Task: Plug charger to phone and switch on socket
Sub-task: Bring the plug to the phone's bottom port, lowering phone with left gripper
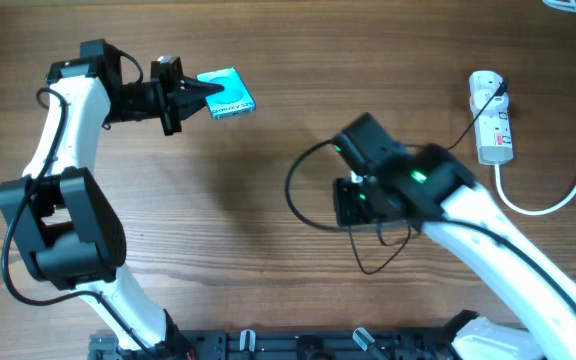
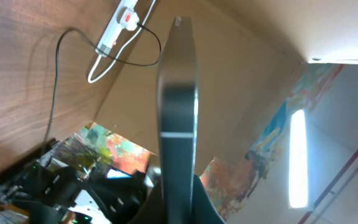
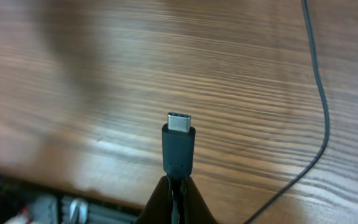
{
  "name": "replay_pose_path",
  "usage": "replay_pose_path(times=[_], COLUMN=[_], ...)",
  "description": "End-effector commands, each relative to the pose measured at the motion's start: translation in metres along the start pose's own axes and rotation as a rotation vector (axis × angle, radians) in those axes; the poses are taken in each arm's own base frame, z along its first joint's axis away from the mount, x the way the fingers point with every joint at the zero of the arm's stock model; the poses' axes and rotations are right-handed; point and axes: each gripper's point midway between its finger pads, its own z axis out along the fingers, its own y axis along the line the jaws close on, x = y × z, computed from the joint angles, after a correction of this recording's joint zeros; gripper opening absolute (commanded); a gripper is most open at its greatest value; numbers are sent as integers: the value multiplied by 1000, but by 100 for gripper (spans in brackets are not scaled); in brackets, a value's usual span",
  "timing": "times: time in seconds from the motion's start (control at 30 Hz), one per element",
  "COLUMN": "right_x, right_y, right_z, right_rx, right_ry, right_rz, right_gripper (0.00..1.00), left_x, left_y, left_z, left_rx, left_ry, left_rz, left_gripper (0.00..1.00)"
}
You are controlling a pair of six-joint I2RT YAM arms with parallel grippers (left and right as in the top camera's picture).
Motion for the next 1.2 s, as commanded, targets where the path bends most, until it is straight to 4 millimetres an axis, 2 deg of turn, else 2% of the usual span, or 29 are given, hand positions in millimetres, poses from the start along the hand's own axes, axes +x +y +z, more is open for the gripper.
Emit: replay_pose_path(times=[0.0, 0.13, 0.37, 0.53, 0.67, 0.87, 1.0, 1.17], right_x=[11, 12, 8, 6, 1, -1, -5, -12], right_y=[24, 29, 47, 51, 54, 61, 61, 65], right_z=[-25, -31, -35, -35, -32, -13, 1, 4], right_rx=[-164, -200, -296, -311, -318, -301, -286, -297], right_ry=[-9, -23, -31, -37, -34, 11, 37, 16], right_rz=[-117, -123, -139, -138, -102, -81, -78, -81], right_gripper=[4, 4, 4, 5, 5, 5, 5, 4], left_x=[11, 15, 30, 28, 33, 32, 24, 25], left_y=[-13, -12, -7, 4, 6, 14, 23, 24], left_z=[6, 24, 67, 89, 99, 116, 119, 120], left_rx=[16, -9, -62, -139, -149, -208, -269, -266], left_ry=[23, 59, 147, 146, 166, 160, 120, 133], left_rz=[75, 135, 261, 338, 373, 430, 447, 522], left_gripper=[4, 4, 4, 4, 4, 4, 4, 4])
